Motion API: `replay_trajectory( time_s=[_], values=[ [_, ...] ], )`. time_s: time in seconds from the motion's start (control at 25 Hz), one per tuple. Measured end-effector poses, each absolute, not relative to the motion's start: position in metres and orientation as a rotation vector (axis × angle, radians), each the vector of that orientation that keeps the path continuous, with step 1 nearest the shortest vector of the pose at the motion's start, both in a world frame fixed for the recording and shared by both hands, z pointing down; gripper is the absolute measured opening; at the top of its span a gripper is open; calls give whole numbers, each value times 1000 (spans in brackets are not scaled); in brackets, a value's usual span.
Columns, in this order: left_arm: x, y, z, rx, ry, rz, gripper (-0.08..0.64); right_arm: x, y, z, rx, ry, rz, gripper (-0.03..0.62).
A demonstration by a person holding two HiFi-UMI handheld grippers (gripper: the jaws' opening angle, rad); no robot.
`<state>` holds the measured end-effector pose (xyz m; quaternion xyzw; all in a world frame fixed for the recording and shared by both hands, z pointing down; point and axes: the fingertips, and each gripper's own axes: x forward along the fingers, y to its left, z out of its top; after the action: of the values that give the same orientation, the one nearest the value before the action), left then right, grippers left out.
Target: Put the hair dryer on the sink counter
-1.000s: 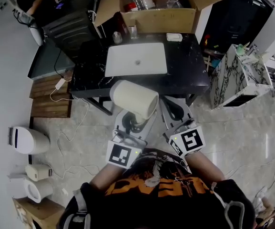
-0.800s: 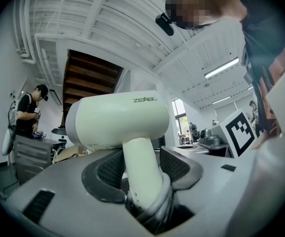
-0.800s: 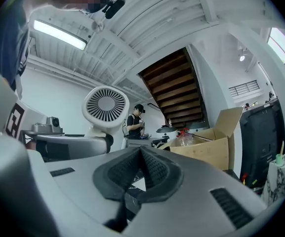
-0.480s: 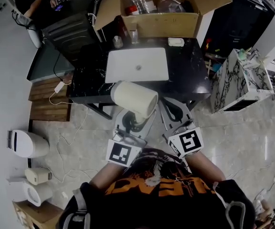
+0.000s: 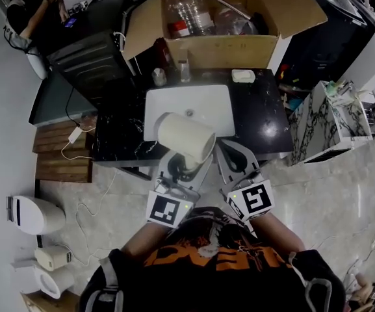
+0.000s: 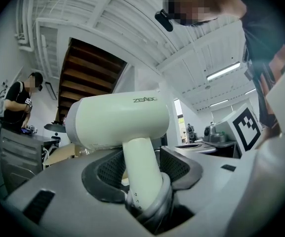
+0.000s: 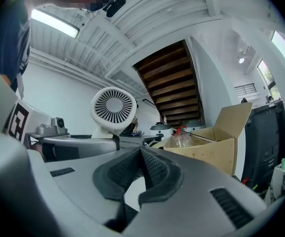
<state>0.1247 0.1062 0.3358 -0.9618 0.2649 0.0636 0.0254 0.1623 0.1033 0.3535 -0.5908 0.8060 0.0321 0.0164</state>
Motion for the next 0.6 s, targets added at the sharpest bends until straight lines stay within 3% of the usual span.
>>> replay_trajectory(
  time_s=[0.6],
  values=[
    [89,-61,351,-3049,734,173,230,123,-72,361,-1905,2485,37,14]
  ],
)
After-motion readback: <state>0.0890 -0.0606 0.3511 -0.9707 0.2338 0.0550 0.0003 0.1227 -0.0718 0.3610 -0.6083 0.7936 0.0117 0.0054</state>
